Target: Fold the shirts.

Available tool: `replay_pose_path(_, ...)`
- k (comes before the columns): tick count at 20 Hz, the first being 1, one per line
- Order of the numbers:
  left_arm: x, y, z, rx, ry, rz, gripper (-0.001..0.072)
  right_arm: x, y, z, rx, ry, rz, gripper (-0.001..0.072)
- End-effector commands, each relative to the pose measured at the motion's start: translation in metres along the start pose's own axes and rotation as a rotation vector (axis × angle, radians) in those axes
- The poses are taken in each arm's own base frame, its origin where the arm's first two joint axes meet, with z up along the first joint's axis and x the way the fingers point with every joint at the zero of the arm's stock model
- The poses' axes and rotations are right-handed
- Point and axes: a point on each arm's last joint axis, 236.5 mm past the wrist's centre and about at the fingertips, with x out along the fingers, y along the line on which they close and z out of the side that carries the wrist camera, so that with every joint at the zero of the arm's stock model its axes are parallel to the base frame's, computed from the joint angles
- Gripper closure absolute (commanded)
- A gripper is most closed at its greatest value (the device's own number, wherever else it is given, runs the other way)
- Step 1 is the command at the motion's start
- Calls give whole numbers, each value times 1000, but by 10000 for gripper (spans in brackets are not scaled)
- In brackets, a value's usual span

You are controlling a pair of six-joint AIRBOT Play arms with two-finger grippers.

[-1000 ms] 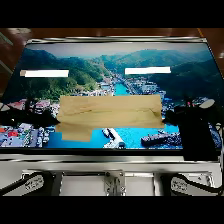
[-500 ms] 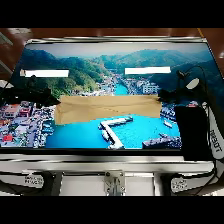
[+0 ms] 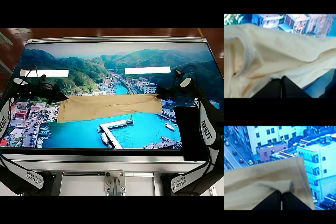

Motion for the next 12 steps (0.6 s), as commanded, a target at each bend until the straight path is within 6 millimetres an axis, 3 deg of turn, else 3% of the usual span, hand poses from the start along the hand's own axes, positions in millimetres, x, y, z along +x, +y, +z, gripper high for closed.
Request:
replay_pose_path(1,-1,5,7,-52,-13,-4,423,1,0,-4,-2,19,2,384)
replay_pose_path(2,-5,4,3,-63,7,-12,230,-6,0,-5,-33,28,4,198)
replay_pose_path(3,-11,1,-1,-60,31,-22,196,-16,-3,-6,-58,36,-1,148)
replay_pose_path(5,-26,-4,-8,-56,78,-43,198,-36,-20,-4,-40,37,-26,53)
replay_pose_path(7,-37,-12,-13,-38,95,-53,199,-43,-35,-7,76,61,3,36)
replay_pose_path(9,-41,-21,-14,-19,86,-54,199,-36,-38,-18,169,115,71,36)
replay_pose_path(12,-41,-31,-19,5,96,-55,200,-10,-16,-34,250,195,206,37)
